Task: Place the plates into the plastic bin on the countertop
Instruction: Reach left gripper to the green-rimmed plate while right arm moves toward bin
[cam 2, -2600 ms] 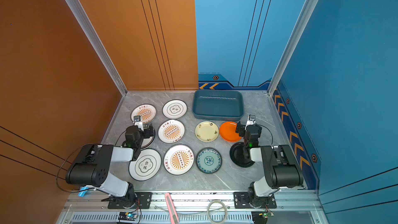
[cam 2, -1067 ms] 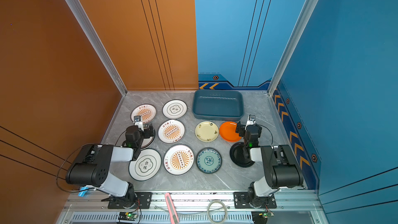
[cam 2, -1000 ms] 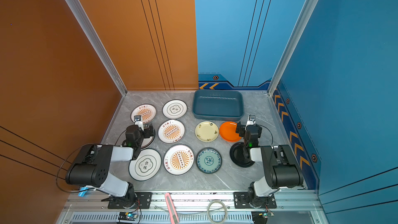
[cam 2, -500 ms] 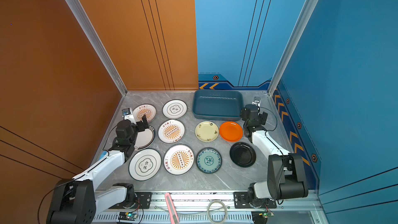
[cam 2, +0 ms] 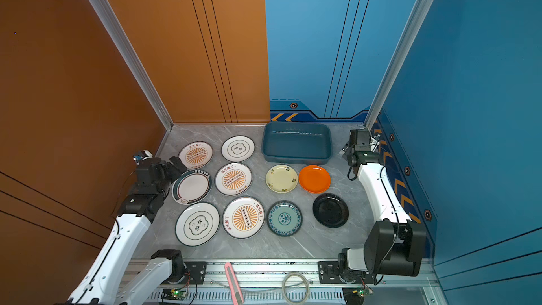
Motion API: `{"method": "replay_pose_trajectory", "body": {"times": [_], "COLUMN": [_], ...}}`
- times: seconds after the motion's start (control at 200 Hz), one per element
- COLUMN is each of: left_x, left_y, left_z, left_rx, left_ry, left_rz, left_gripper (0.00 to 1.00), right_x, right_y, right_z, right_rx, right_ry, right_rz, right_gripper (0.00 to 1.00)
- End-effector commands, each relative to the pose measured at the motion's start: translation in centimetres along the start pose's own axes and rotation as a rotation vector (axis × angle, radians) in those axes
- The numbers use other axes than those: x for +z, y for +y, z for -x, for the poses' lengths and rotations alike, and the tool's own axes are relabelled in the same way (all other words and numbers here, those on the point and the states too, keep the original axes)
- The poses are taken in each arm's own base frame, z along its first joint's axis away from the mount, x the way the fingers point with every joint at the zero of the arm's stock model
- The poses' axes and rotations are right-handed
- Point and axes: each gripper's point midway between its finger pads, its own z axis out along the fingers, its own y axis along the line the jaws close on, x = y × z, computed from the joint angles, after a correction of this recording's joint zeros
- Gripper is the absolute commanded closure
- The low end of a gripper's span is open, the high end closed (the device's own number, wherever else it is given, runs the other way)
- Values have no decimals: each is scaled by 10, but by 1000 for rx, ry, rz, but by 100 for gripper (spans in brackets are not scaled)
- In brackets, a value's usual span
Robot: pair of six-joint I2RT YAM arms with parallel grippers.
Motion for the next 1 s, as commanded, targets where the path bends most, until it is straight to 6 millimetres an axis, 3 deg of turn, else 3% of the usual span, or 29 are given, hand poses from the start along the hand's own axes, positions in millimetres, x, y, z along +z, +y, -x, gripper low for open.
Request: {"method": "replay_pose_trajectory", "body": {"times": [0.0,0.135,0.375,0.551,0.821,0.996], "left_x": [-6,-6,16,22,14,19], "left_y": [14,24,23,45,74,94], "left_z": [-24,-37,-89,-103,-117,-134], "left_rx": [-208,-286,-237,-269,-259,-367], "left_ry": [110,159,461,479,532,551], "left_rz": [-3,13,-5,60,100,108], "left_gripper": [2,2,2,2,1,4], "right_x": [-12,-12,-9,-15,-12,-7], "right_y": [13,34,65,79,78,79], "right_z": [-28,-51,-87,-92,-102,-105], "right_rx": [1,-31,-121,-145,-165,-173], "right_ry": [112,218,336,366,389,402], "right_rz": [51,106,184,236,230,226], "right_gripper": [0,0,1,3,3,3]}}
